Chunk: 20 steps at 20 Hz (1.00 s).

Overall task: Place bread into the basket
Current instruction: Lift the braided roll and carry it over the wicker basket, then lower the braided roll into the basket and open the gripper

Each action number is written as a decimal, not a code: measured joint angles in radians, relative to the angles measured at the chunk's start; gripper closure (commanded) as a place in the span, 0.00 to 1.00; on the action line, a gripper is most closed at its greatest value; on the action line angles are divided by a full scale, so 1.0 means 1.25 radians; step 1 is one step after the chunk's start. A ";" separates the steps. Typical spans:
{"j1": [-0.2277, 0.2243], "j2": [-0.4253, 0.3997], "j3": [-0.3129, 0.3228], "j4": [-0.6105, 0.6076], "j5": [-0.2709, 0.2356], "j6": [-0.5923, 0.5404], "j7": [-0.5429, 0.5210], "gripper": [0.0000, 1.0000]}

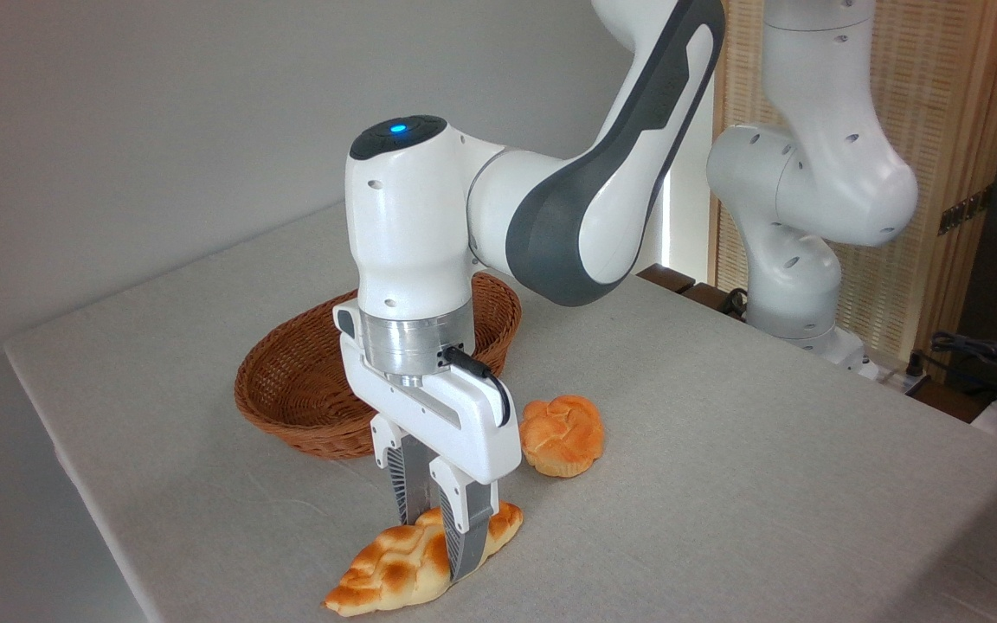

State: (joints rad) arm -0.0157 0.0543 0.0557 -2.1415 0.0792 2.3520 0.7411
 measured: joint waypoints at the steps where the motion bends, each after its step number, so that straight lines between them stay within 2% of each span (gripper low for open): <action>1: 0.000 0.000 0.000 0.000 0.000 0.000 0.000 0.59; 4: 0.001 -0.002 0.001 0.019 0.000 -0.009 0.000 0.59; 5: 0.001 -0.005 0.002 0.041 -0.002 -0.041 0.000 0.59; 9: 0.000 -0.028 -0.011 0.188 -0.017 -0.285 0.000 0.59; 12: -0.002 -0.067 -0.063 0.248 -0.038 -0.409 -0.033 0.59; 16: -0.006 -0.086 -0.168 0.241 -0.042 -0.469 -0.151 0.57; 18: -0.007 -0.081 -0.230 0.222 -0.042 -0.467 -0.205 0.51; 19: -0.008 -0.078 -0.256 0.210 -0.043 -0.462 -0.225 0.44; 20: -0.009 -0.075 -0.278 0.198 -0.043 -0.451 -0.239 0.28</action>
State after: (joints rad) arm -0.0271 -0.0396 -0.2921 -1.8941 0.0259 1.7886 0.4426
